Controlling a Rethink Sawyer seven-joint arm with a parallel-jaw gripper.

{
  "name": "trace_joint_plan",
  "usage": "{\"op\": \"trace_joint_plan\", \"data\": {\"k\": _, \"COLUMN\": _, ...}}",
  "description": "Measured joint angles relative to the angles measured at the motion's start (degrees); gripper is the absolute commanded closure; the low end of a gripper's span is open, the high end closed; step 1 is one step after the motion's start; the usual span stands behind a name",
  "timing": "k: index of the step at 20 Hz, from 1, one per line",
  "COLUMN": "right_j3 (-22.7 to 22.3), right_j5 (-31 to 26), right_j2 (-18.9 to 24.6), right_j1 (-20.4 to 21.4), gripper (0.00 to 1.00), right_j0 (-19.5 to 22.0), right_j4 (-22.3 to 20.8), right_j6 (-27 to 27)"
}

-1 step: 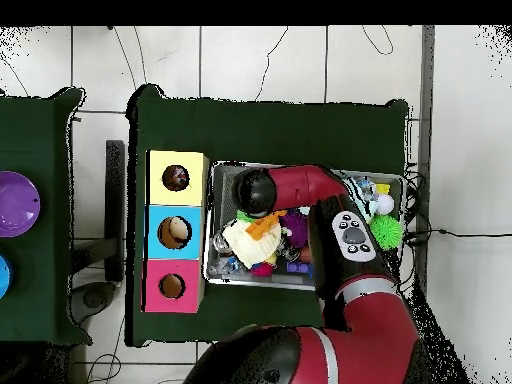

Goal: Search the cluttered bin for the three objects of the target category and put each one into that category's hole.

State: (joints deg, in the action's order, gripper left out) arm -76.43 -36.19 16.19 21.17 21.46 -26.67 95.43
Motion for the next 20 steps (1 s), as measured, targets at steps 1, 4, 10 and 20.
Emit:
{"op": "trace_joint_plan", "data": {"k": 1, "right_j3": 0.0, "right_j5": -0.3, "right_j2": 0.1, "right_j1": 0.0, "gripper": 0.00, "right_j0": 0.2, "right_j4": 0.2, "right_j6": 0.0}}
{"op": "trace_joint_plan", "data": {"k": 4, "right_j3": 0.0, "right_j5": -1.1, "right_j2": 0.5, "right_j1": -0.1, "gripper": 0.00, "right_j0": 0.6, "right_j4": 0.7, "right_j6": 0.0}}
{"op": "trace_joint_plan", "data": {"k": 10, "right_j3": 0.0, "right_j5": -1.6, "right_j2": 0.7, "right_j1": -0.3, "gripper": 1.00, "right_j0": 0.6, "right_j4": 1.2, "right_j6": 0.0}}
{"op": "trace_joint_plan", "data": {"k": 20, "right_j3": 0.0, "right_j5": -1.6, "right_j2": 0.9, "right_j1": -0.4, "gripper": 1.00, "right_j0": 0.7, "right_j4": 1.3, "right_j6": 0.0}}
